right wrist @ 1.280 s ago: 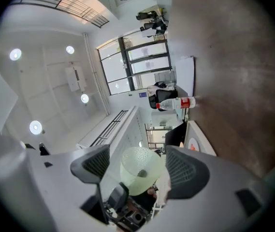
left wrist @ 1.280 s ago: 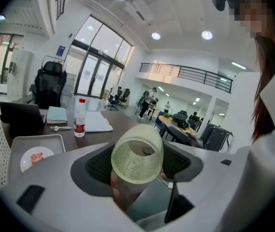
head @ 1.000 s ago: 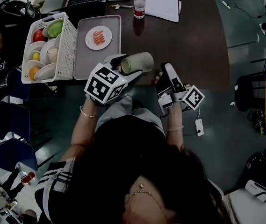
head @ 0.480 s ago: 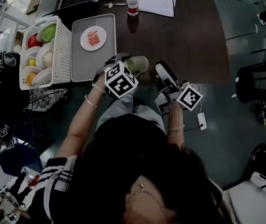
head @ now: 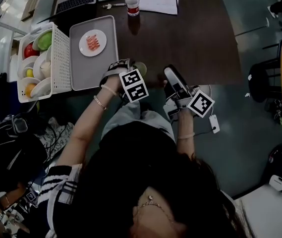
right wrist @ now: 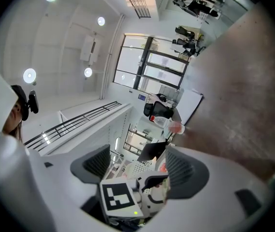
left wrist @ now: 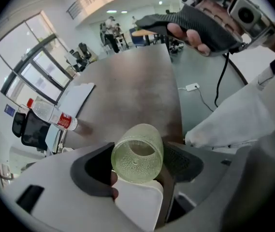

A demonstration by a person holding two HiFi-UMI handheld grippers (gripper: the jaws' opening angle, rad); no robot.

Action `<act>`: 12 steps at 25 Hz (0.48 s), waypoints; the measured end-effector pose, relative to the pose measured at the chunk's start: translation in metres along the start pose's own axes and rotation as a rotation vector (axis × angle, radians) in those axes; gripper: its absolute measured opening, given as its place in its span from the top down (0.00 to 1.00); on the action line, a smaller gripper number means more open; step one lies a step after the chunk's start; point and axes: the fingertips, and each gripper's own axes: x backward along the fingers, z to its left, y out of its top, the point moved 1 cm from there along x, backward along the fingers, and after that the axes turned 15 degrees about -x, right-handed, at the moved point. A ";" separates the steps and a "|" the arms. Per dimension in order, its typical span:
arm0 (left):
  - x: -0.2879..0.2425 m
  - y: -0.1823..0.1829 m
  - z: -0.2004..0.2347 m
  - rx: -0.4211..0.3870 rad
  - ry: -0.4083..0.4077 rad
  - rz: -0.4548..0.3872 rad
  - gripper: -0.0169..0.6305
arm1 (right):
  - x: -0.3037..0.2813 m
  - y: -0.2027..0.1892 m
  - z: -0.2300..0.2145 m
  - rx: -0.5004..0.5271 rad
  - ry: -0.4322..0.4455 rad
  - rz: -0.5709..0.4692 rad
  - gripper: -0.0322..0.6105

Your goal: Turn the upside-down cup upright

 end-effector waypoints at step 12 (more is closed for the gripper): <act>-0.020 0.000 -0.006 -0.097 -0.012 0.049 0.48 | 0.005 0.000 -0.002 -0.068 0.021 -0.023 0.36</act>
